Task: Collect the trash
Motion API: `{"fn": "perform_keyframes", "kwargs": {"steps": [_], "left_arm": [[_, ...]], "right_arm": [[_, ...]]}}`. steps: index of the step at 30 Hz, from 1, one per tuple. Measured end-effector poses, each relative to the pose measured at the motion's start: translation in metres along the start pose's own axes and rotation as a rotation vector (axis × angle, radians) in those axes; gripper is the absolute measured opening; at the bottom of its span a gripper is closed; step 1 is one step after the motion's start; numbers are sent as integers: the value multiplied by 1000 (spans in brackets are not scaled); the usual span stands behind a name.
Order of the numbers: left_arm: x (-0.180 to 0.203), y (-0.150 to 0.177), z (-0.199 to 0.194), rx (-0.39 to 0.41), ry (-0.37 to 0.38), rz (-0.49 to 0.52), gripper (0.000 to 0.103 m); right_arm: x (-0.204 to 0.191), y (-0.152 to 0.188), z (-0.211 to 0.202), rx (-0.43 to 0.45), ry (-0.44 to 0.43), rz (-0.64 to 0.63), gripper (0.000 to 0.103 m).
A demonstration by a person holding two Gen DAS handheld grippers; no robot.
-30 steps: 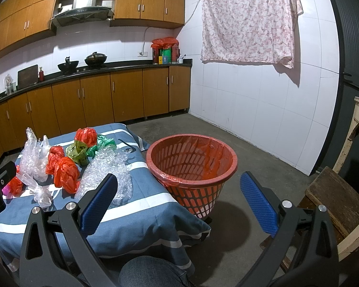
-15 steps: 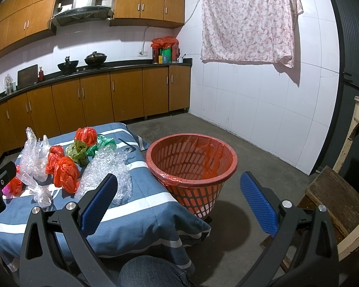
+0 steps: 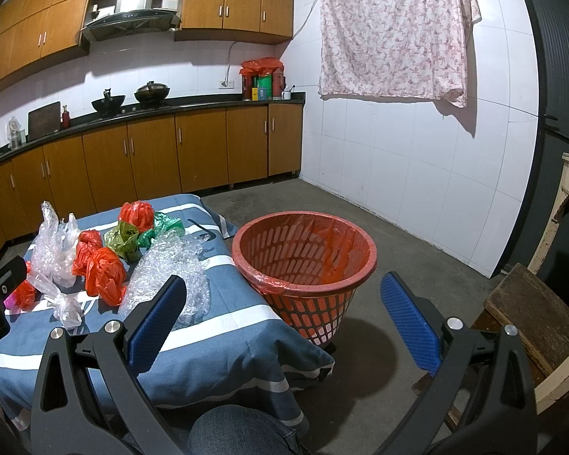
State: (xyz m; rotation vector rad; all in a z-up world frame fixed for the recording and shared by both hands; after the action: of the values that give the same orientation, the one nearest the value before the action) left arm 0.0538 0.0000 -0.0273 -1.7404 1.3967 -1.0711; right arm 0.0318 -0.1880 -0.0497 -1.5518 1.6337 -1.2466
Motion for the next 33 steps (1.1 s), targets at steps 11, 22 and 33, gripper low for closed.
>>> {"fn": "perform_keyframes", "kwargs": {"steps": [11,22,33], "left_arm": [[0,0,0,-2,0,0,99],[-1,0,0,2,-8,-5,99],[-48,3,19,-25,-90,-79,99]], "right_arm": [[0,0,1,-1,0,0,101],[0,0,3,-4,1,1,101],[-9,-6,22,-8,-50,4,101]]}}
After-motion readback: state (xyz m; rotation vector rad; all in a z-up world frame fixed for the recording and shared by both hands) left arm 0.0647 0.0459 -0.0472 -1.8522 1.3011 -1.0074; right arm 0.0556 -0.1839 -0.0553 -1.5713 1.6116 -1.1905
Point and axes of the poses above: each gripper's, at about its wrist camera, not at the fingertips, and z roughly the way its jaws point, x to its right, y to its underside, the point moved 6 cm from there along z, roughly the way its jaws point, and after that the axes turned 12 degrees about -z, right-handed, at the moved point
